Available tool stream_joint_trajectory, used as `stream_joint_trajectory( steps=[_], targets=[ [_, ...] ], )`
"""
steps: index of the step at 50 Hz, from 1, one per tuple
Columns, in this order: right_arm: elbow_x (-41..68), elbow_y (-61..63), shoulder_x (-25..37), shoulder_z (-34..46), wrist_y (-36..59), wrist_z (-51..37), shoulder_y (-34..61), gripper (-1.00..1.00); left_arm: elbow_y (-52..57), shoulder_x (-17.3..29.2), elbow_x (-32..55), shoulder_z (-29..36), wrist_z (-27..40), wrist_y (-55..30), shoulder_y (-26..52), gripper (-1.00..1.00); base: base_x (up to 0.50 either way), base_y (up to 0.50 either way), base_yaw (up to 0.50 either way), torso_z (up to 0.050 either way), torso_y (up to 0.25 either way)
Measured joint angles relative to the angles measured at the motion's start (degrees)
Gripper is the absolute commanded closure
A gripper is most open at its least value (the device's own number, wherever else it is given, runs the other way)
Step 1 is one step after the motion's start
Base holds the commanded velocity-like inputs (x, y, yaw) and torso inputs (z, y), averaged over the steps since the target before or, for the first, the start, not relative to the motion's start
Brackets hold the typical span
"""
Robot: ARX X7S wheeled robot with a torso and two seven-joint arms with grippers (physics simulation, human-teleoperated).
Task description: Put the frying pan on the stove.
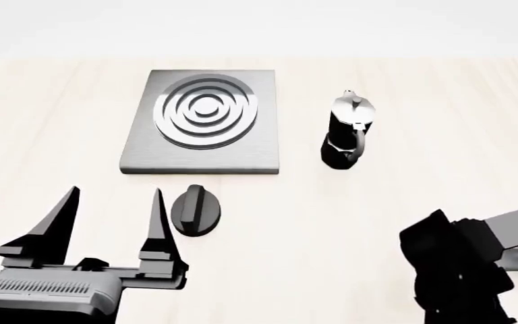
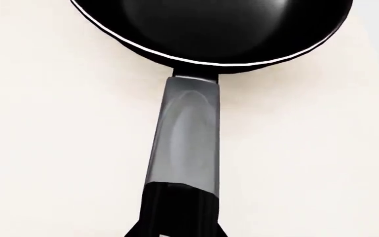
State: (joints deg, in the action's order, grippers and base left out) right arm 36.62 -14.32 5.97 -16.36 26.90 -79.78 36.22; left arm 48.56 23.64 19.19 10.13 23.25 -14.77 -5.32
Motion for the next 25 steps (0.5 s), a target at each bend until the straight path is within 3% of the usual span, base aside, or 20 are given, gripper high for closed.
stream_joint_trajectory(
  steps=[25],
  targets=[
    [2.69,7.81,2.47,4.24,7.57,0.51,3.27,1.00,0.34,0.57,0.43,0.24,0.56,0.01,0.19,-1.00,0.00,0.00,0.00,0.000,0.000]
  ],
)
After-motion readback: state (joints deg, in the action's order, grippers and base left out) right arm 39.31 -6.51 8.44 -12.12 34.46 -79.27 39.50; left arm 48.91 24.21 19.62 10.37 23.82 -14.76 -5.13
